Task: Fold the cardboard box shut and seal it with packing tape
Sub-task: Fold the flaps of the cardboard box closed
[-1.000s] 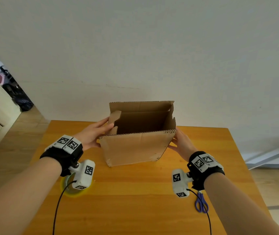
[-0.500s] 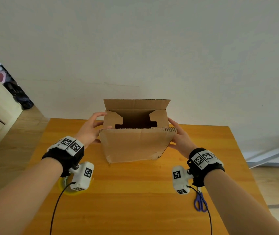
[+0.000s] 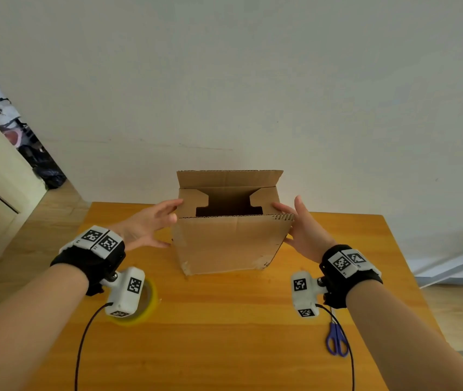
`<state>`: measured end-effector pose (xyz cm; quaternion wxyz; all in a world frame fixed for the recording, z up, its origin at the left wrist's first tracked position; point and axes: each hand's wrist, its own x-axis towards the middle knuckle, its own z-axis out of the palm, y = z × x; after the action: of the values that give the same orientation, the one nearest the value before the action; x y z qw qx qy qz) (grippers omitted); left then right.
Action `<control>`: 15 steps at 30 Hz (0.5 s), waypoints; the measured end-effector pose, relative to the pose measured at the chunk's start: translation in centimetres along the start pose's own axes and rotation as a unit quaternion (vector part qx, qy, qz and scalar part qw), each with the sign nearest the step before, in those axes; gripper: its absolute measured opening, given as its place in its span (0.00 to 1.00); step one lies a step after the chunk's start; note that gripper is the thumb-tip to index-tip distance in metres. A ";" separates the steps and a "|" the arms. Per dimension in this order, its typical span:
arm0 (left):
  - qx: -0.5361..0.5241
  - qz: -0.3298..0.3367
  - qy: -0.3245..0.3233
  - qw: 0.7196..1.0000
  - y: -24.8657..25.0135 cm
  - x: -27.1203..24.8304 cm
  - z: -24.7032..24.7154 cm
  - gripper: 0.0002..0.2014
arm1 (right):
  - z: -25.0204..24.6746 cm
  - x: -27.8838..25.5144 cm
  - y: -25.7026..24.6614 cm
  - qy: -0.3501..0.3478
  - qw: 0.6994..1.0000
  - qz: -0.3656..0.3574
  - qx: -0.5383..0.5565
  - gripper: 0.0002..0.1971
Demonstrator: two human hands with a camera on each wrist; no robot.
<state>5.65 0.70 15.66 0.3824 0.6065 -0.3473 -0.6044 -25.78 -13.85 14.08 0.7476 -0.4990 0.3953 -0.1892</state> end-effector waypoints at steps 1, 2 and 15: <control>0.019 -0.006 -0.005 1.000 0.0 0.0 0.0 0.62 | -0.1 -0.1 0.0 -0.016 1.000 0.000 -0.005 0.52; 0.040 -0.011 0.000 0.999 0.0 0.0 0.0 0.59 | -0.2 -0.2 -0.1 -0.029 0.999 -0.002 -0.013 0.57; 0.131 0.078 0.165 0.974 -0.9 0.8 1.6 0.23 | 0.3 0.4 0.8 0.032 0.995 -0.049 -0.081 0.39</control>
<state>4.09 0.36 14.50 0.3975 0.7134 -0.4024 -0.4137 -25.33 -13.61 13.28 0.6816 -0.5700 0.4085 -0.2091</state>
